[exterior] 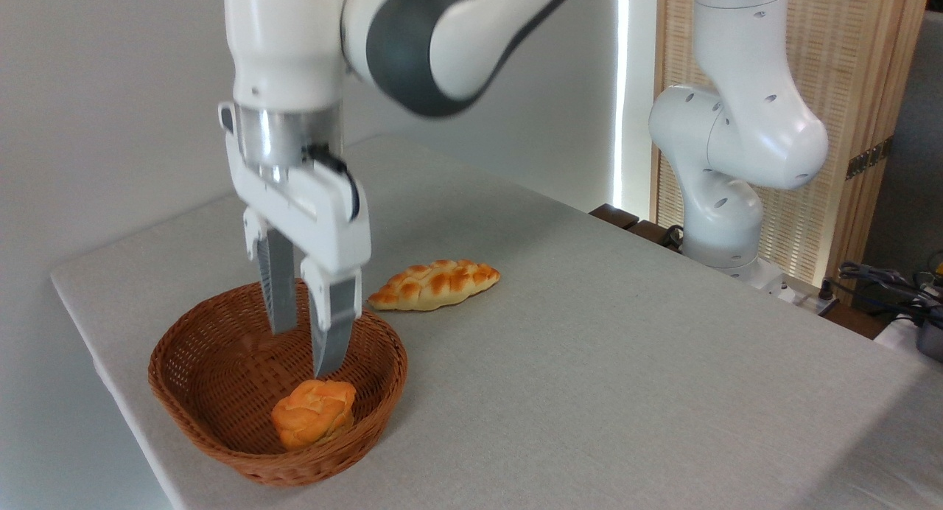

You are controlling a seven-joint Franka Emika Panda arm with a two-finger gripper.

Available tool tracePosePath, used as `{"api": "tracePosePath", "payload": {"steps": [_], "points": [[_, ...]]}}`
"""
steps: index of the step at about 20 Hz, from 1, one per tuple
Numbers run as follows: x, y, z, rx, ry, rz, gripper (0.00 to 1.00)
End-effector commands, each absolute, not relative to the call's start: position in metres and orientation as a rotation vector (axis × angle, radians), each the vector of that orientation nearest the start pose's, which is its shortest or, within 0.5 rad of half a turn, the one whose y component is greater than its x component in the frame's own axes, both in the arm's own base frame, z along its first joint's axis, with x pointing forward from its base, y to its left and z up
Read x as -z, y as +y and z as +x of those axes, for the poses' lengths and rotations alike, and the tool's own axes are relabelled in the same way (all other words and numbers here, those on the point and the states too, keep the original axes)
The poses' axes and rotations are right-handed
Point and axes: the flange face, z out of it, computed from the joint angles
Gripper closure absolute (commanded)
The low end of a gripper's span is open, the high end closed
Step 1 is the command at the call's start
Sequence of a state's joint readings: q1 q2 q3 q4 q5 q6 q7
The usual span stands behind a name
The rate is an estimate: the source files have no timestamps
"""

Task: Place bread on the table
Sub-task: 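Lower the open gripper into the wicker basket over the orange roll, then close the gripper on the orange bread roll in the basket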

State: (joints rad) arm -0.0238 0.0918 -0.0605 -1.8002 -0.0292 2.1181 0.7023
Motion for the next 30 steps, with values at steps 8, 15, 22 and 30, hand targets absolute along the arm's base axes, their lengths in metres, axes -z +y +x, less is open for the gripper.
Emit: {"api": "tracePosePath", "payload": {"steps": [8, 15, 22, 30], "points": [[-0.452, -0.085, 0.613, 0.261, 1.359, -2.647, 0.00], [-0.420, -0.088, 0.609, 0.279, 1.442, -2.525, 0.00], [-0.420, -0.093, 0.608, 0.282, 1.466, -2.512, 0.60], [-0.420, -0.093, 0.608, 0.282, 1.466, -2.512, 0.65]]}}
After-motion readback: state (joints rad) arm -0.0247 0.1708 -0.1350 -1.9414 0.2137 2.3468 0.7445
